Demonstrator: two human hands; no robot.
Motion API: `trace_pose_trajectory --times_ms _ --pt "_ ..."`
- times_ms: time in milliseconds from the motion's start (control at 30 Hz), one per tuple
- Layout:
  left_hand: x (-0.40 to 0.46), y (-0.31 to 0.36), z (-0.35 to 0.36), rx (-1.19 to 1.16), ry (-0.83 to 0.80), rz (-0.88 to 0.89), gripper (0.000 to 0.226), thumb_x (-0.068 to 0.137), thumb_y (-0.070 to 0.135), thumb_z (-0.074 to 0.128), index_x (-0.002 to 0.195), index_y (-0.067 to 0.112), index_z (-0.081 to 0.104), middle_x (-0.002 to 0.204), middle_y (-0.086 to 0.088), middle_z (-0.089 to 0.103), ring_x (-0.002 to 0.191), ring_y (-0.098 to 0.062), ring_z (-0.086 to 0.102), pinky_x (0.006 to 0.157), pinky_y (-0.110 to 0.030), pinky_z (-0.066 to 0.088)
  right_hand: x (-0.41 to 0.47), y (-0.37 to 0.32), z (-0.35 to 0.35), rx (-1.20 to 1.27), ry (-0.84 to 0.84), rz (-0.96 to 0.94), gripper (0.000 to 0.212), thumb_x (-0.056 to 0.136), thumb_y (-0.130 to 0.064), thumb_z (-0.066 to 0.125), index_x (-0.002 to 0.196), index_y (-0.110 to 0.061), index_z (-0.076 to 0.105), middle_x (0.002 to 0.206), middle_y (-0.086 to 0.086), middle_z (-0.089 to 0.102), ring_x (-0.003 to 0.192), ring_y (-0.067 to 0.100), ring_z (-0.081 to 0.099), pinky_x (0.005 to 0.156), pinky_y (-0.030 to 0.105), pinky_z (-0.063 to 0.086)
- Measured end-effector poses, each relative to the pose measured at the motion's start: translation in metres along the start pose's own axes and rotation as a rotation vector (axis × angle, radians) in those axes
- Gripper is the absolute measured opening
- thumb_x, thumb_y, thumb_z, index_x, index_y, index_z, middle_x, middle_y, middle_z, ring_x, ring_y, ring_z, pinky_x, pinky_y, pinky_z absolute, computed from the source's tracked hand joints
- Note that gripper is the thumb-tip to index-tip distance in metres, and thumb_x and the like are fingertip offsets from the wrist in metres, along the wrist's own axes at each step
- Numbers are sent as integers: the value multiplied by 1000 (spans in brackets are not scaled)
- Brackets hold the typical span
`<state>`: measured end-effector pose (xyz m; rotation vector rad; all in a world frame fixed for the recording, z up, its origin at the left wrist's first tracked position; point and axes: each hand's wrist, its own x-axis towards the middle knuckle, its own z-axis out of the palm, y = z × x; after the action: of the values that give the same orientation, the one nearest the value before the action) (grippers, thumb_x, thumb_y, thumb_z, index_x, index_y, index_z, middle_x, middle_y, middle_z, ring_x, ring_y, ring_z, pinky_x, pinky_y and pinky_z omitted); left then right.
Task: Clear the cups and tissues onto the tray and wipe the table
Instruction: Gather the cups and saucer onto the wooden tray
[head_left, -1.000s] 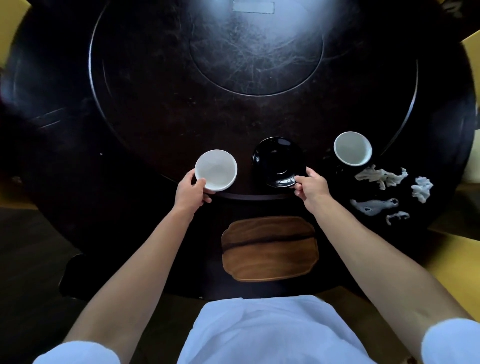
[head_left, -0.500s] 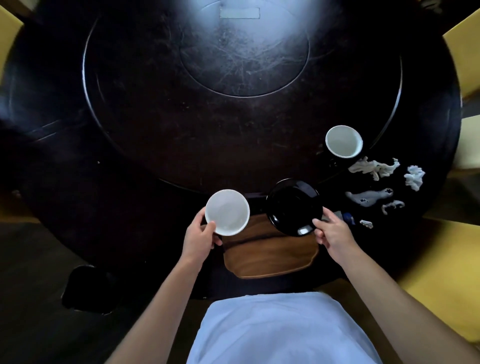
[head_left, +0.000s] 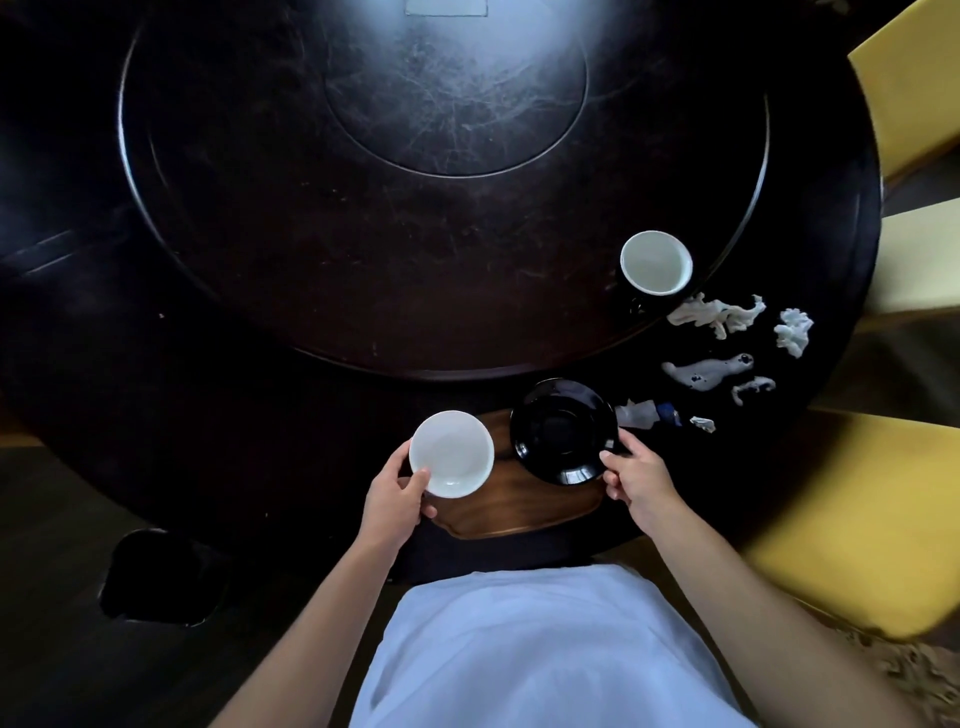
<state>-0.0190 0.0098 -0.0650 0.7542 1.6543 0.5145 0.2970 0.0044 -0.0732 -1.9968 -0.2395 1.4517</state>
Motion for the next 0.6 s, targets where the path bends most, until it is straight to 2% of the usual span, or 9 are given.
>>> trace_pose_trajectory --times_ms 267,433,600 --pt "5 0 3 7 -16 -24 50 104 13 57 152 24 47 94 -9 75 56 -17 65 48 -21 48 3 7 -4 -19 -4 22 60 97 5 57 150 -20 45 97 11 62 49 9 44 42 24 35" --pt "7 1 7 -13 -14 -24 48 104 14 57 150 25 48 92 -8 75 54 -17 65 47 -21 47 1 6 -5 -72 -34 -22 55 97 2 59 145 -22 51 87 11 61 51 10 46 43 24 35" --pt "8 1 10 -66 -29 -51 46 106 20 53 151 27 47 103 -10 74 60 -21 71 49 -24 49 0 8 -5 -111 54 -70 45 98 -5 61 141 -15 54 84 8 62 54 11 50 43 24 38"
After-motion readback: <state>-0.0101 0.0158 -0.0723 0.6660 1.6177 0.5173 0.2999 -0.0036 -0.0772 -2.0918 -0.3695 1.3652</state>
